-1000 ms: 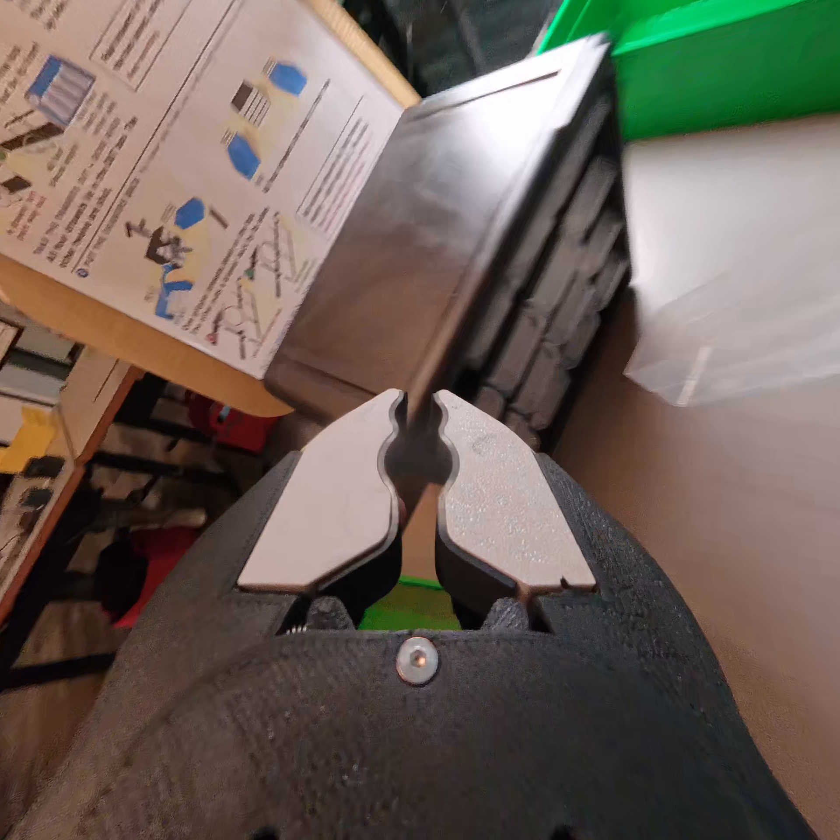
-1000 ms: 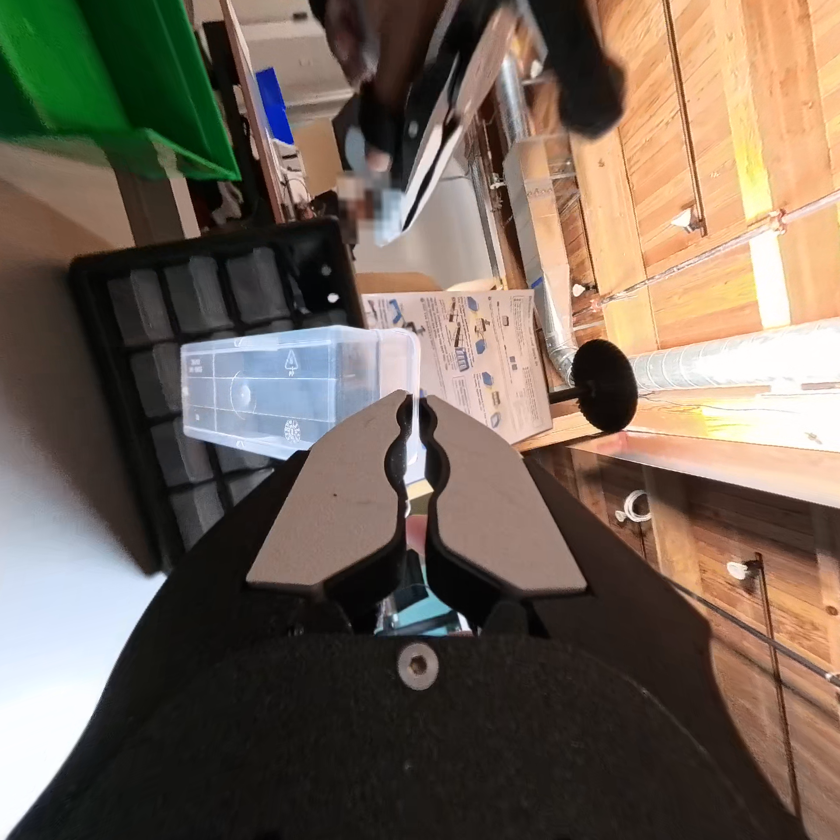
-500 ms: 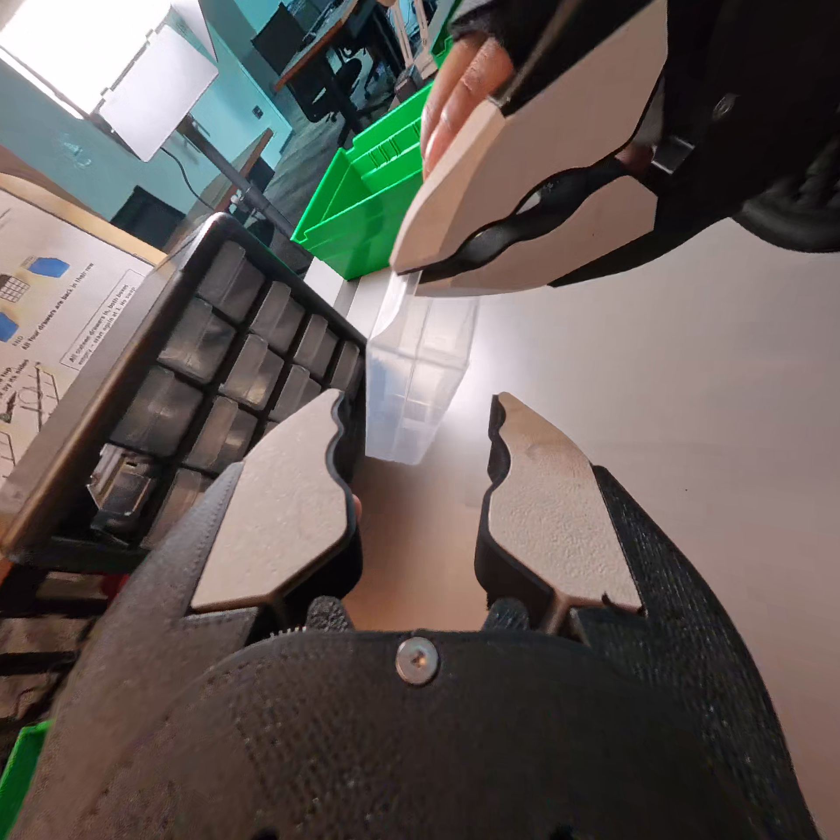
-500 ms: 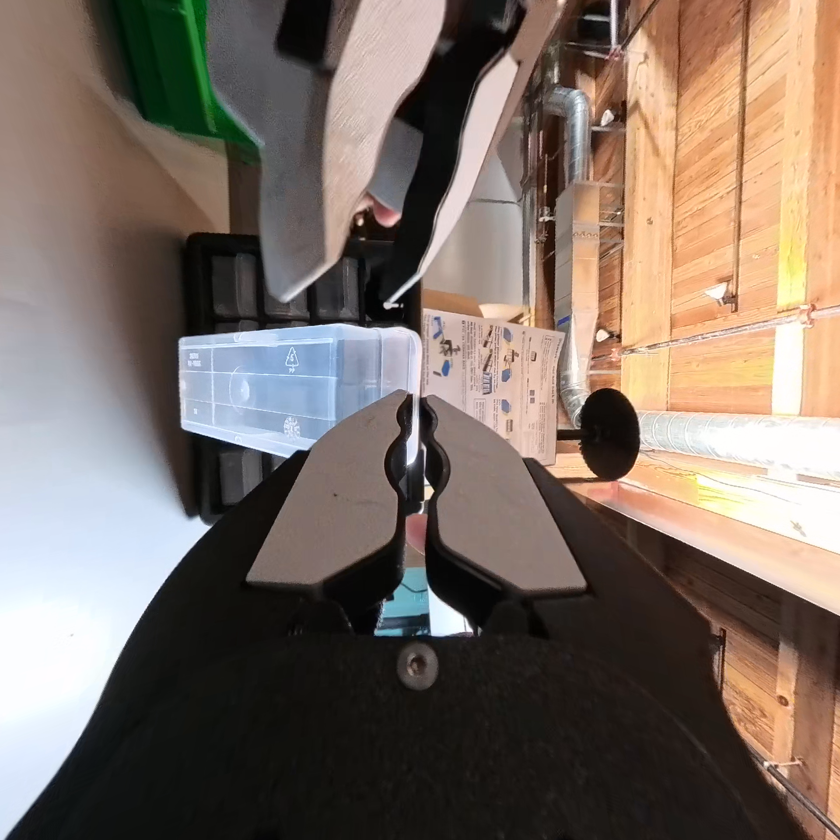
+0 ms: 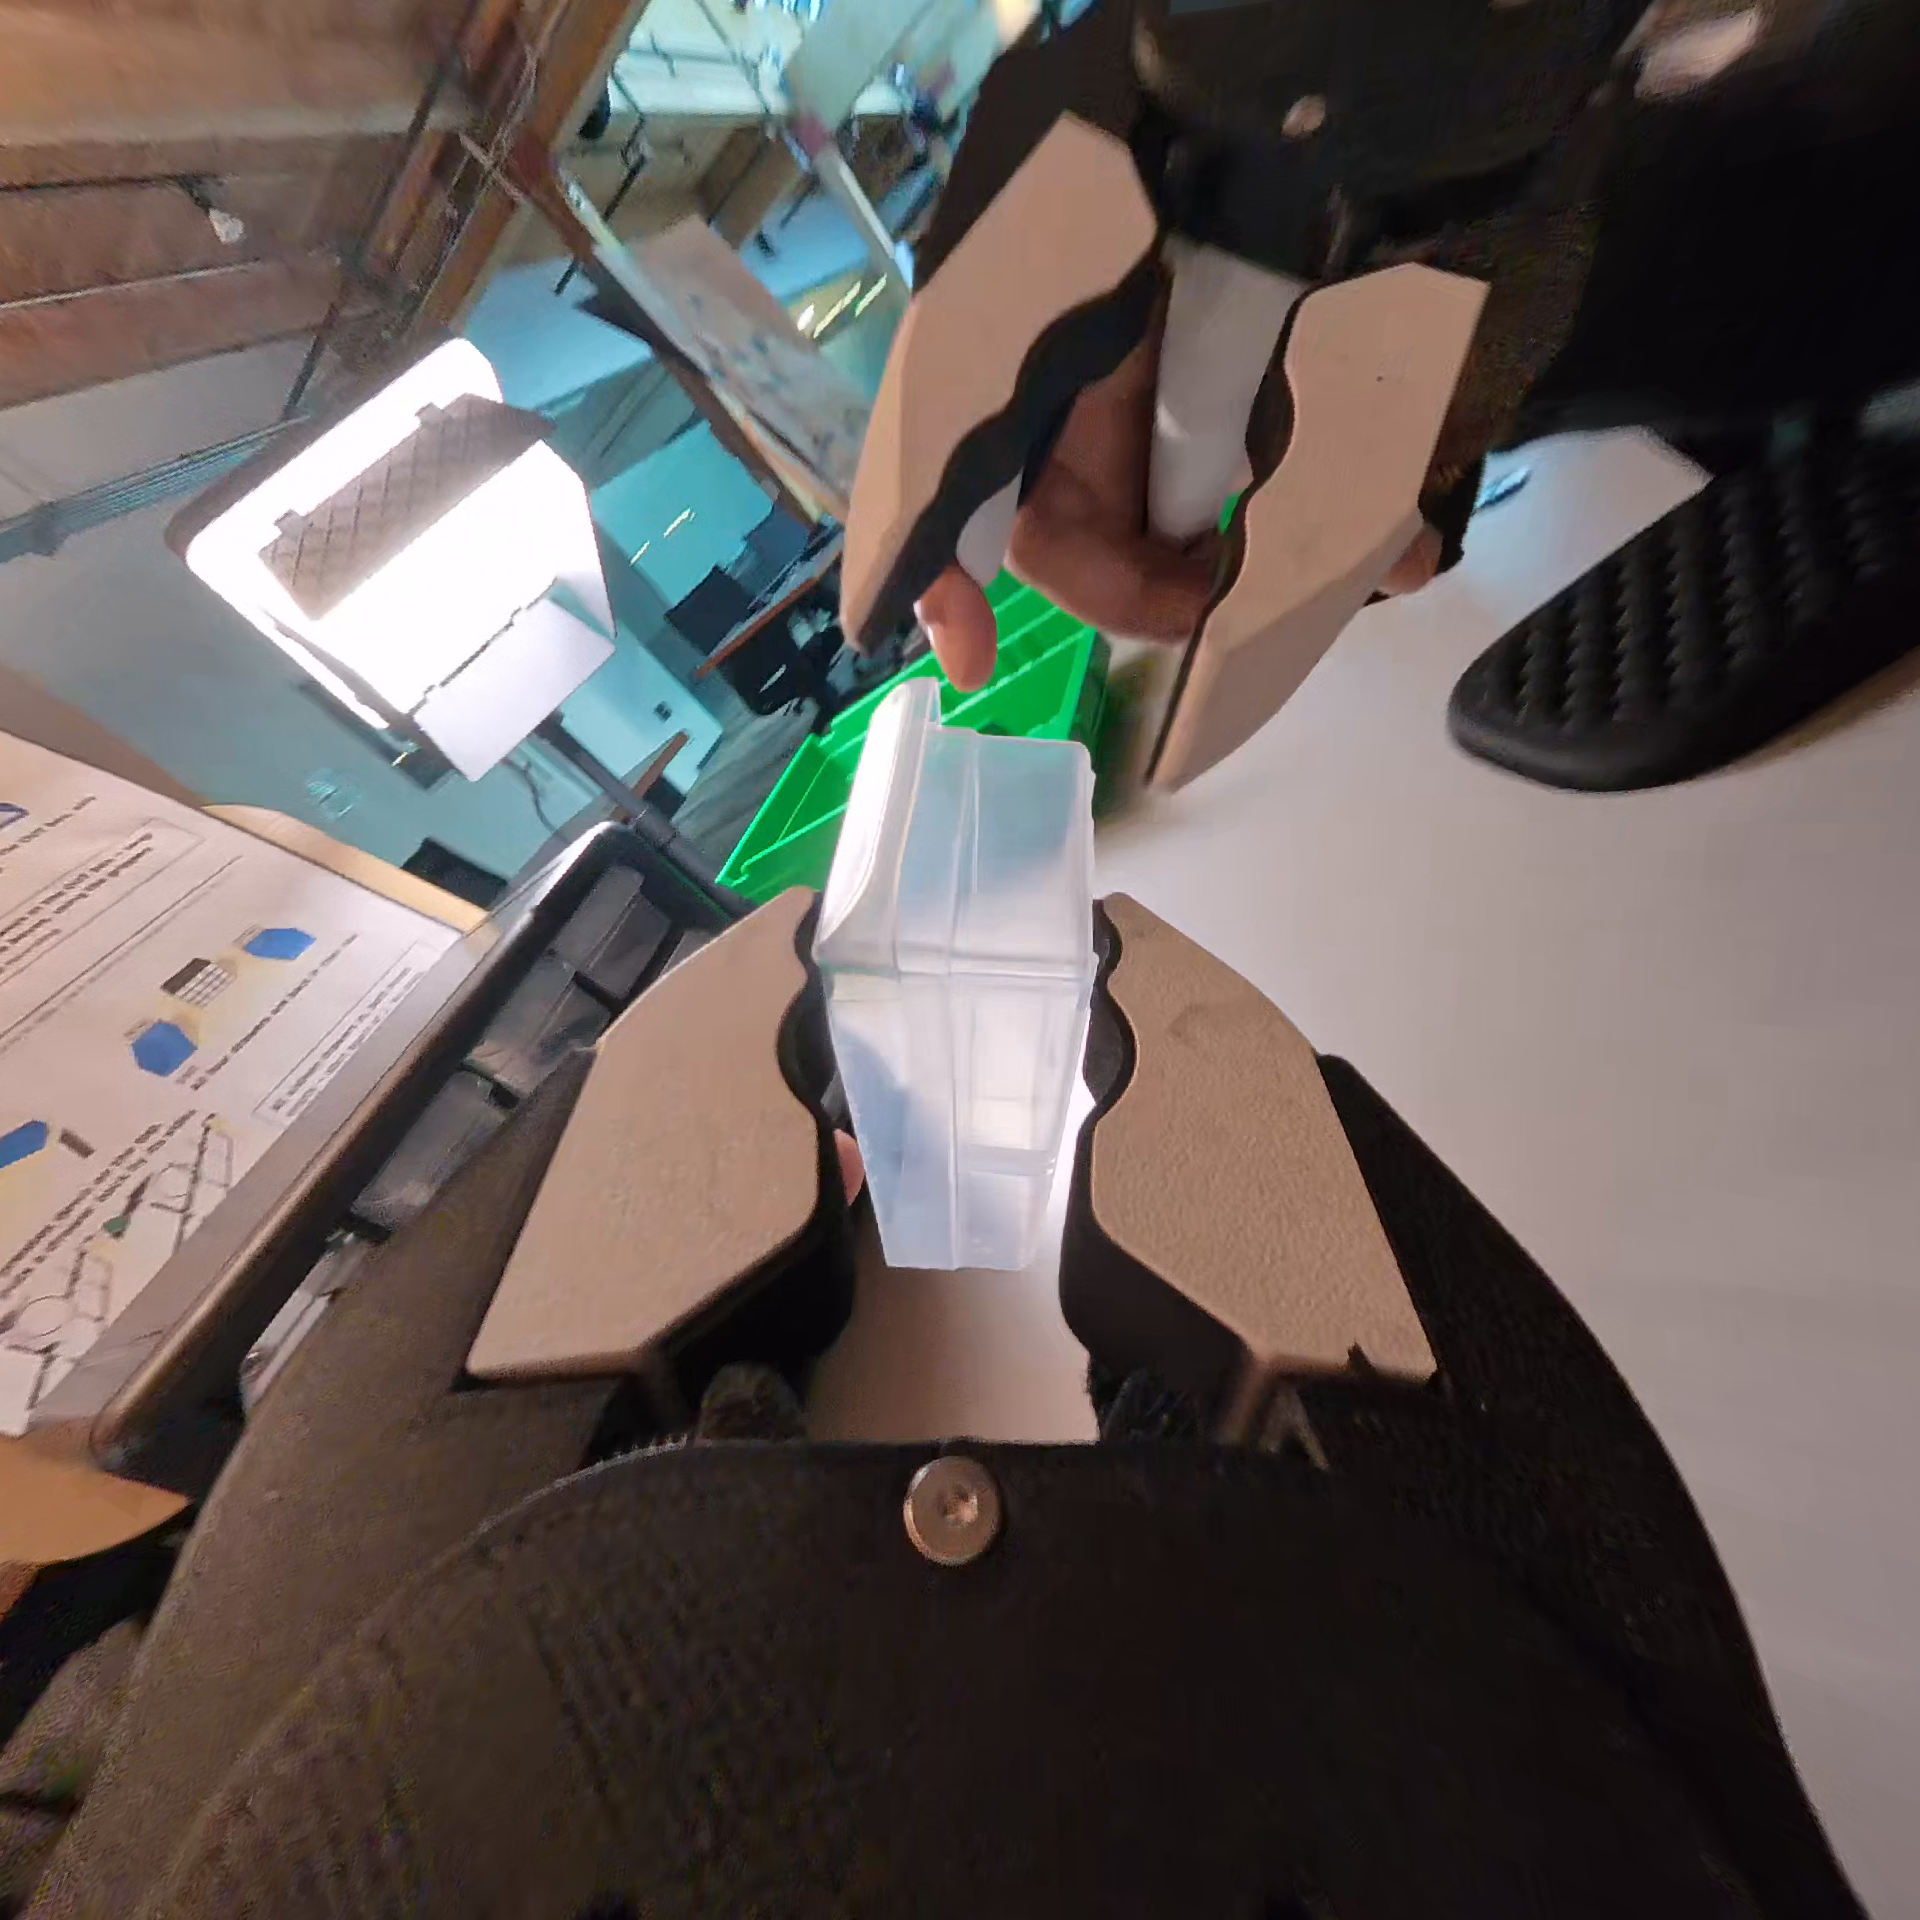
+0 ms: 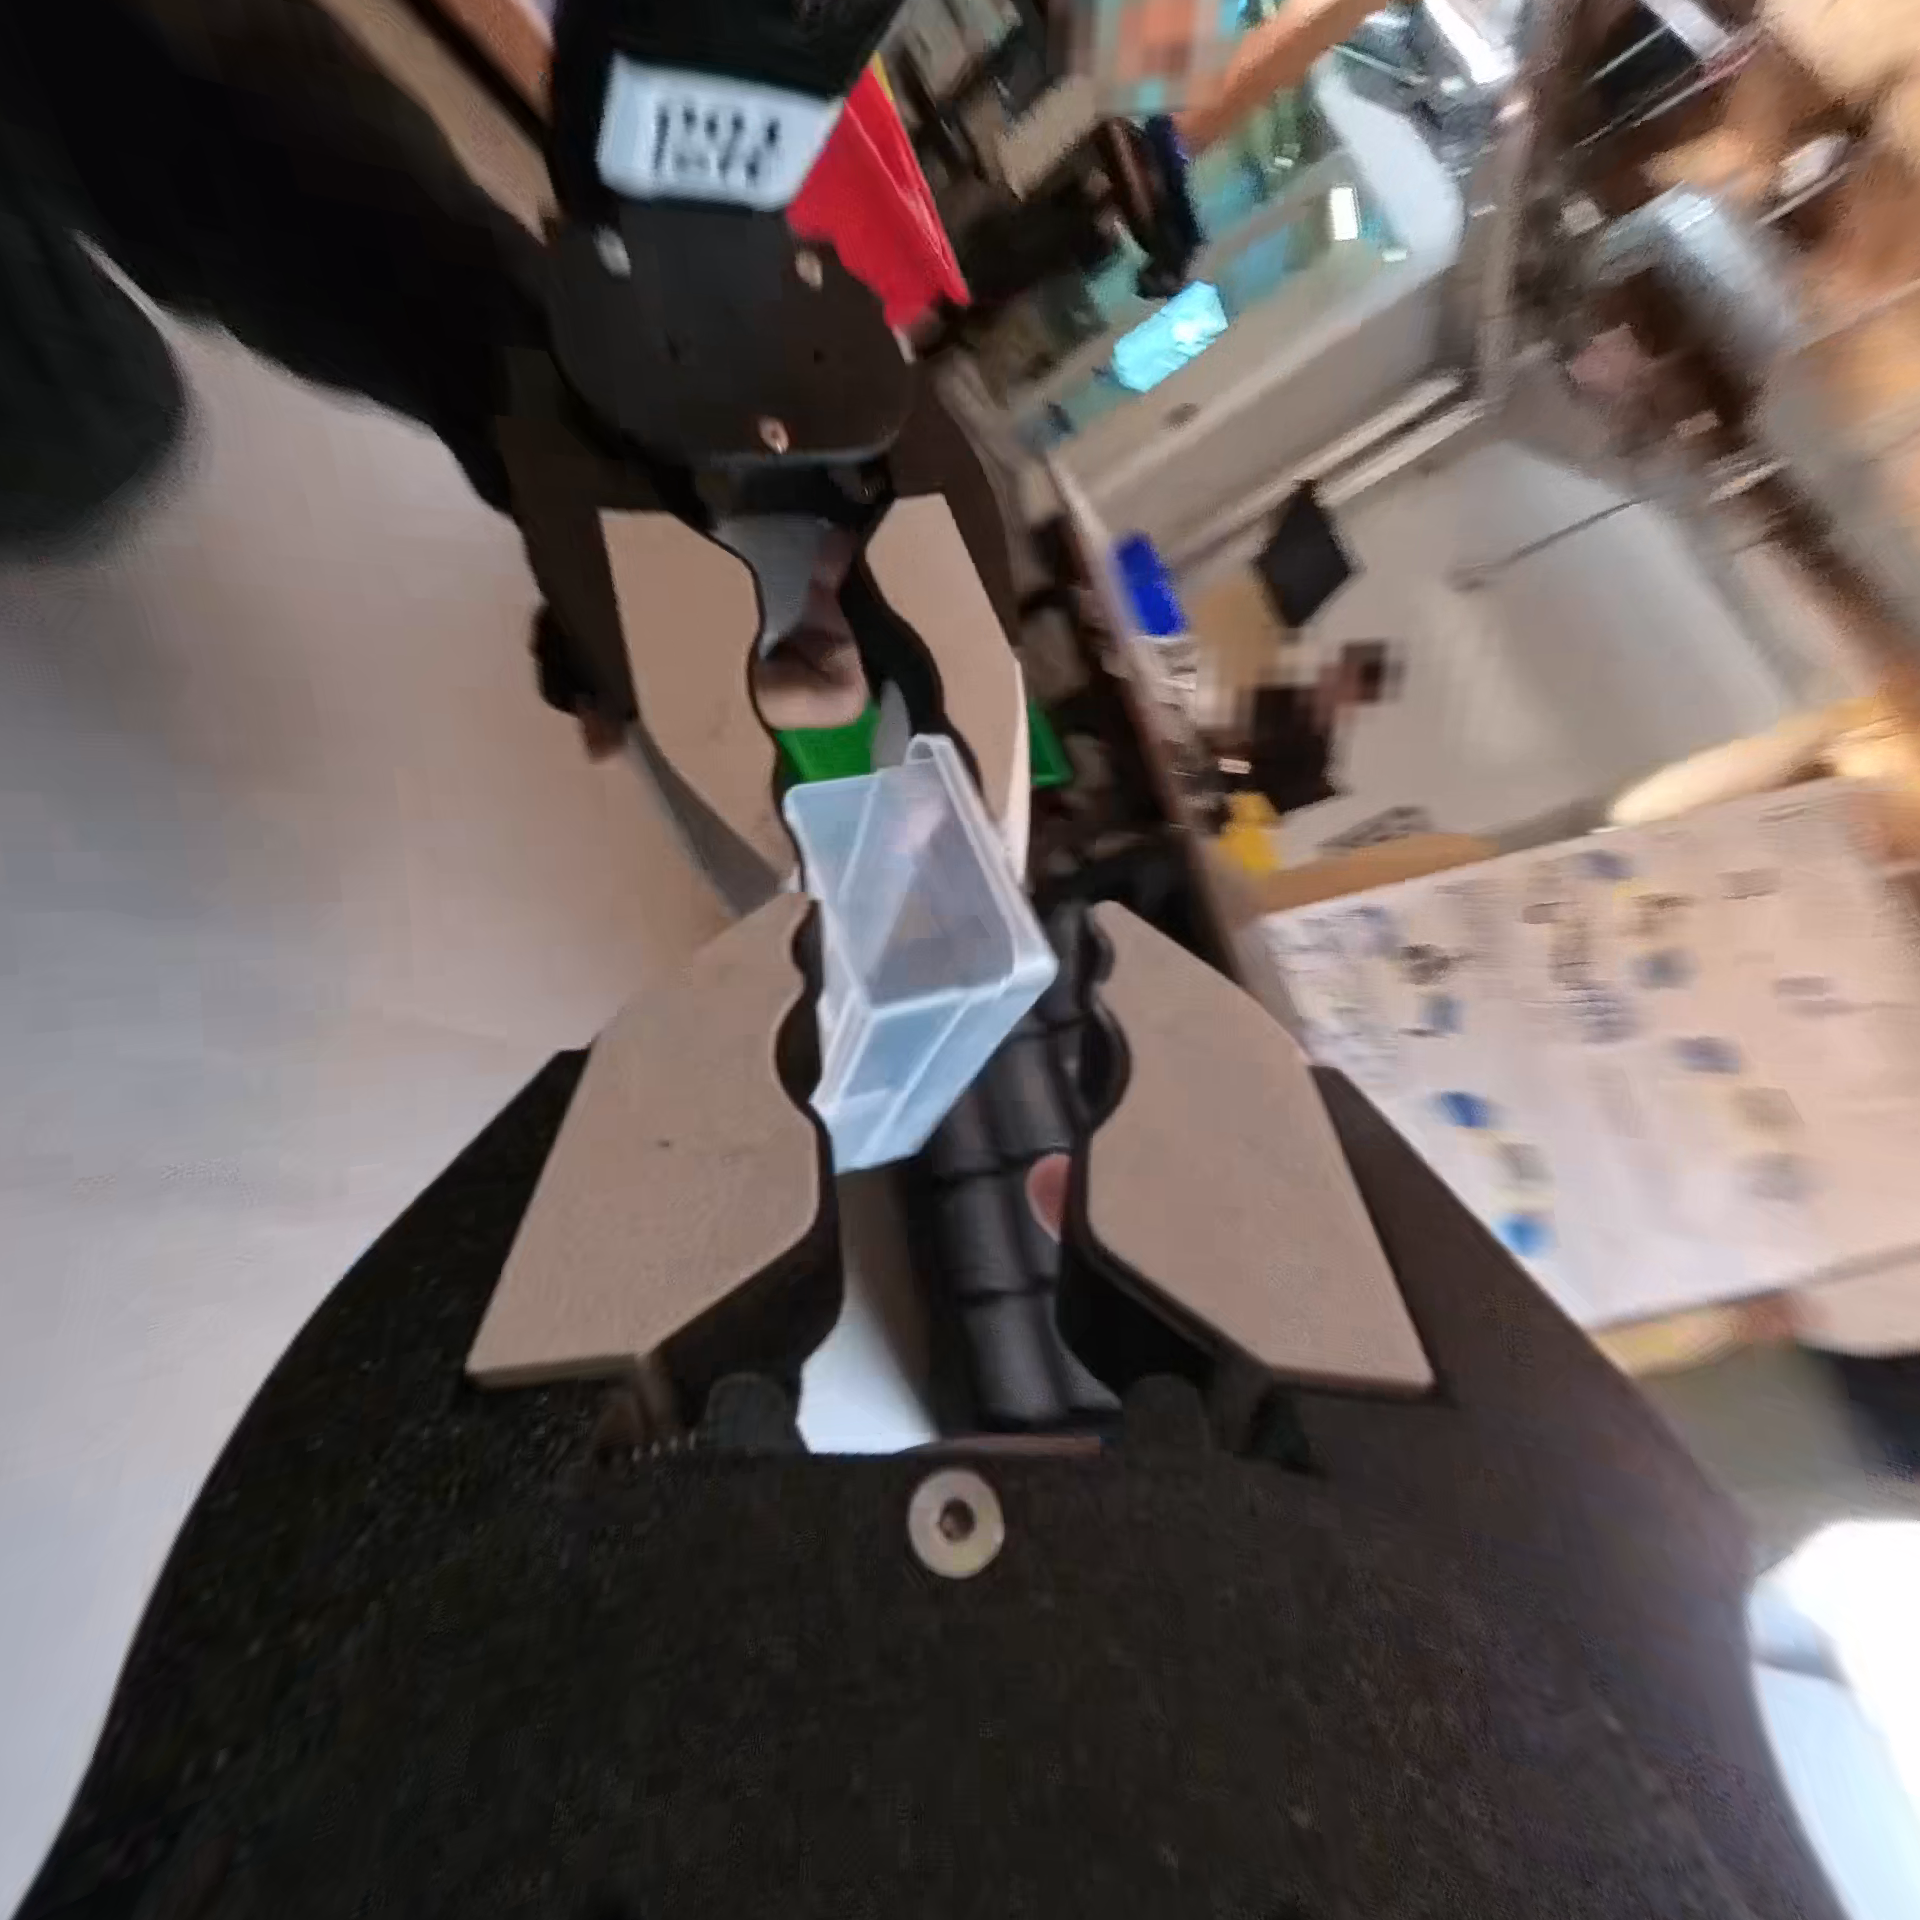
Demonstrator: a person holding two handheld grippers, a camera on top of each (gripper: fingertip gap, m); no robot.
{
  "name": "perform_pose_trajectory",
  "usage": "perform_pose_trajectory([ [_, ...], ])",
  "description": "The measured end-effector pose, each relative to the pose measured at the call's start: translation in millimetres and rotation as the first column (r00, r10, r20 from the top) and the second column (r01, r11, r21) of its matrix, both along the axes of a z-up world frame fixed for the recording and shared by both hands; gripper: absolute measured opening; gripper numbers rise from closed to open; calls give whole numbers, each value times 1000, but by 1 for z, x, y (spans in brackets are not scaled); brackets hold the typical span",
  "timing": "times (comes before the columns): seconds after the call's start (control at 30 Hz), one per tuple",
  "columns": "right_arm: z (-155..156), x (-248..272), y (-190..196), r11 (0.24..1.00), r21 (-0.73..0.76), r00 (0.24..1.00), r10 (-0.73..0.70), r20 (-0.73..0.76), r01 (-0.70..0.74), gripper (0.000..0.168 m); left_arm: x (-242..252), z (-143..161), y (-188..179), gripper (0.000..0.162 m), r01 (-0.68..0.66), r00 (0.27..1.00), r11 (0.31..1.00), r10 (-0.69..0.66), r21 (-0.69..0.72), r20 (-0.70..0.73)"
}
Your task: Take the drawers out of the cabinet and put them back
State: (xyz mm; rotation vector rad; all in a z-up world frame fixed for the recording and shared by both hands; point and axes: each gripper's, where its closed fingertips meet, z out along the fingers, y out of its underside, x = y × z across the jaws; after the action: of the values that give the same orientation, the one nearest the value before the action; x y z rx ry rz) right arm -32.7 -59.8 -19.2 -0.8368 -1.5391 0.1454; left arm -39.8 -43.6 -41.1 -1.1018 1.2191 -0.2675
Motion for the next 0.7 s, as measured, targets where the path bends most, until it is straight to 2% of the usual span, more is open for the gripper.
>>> perform_pose_trajectory([
  [0.07,5,9,-5,980,-171,995,93,-34,-98,52,-5,10,-9,47,61,997,998,-60,-25,57],
  [0.13,1,16,3,960,-247,991,129,-38,-134,53,-7,18,-18,47,125,988,991,-120,-54,97],
  [0.23,-23,14,7,911,-379,983,183,18,-162,62,-3,25,-31,47,212,969,973,-197,-91,152],
  [0.3,-38,7,1,894,-411,973,223,65,-177,63,2,24,-37,47,251,959,962,-232,-107,164],
  [0.4,-45,1,4,935,-325,974,188,124,-139,47,5,20,-39,47,264,958,957,-244,-122,153],
  [0.47,-45,3,9,938,-329,974,163,155,-105,47,3,16,-33,47,234,967,963,-216,-133,138],
  [0.6,-45,12,26,972,-236,977,73,202,-24,46,-4,3,-11,50,143,986,971,-123,-194,110],
  [0.7,-46,24,42,988,-142,972,-25,235,60,46,-10,-2,2,44,87,991,972,-61,-219,120],
])
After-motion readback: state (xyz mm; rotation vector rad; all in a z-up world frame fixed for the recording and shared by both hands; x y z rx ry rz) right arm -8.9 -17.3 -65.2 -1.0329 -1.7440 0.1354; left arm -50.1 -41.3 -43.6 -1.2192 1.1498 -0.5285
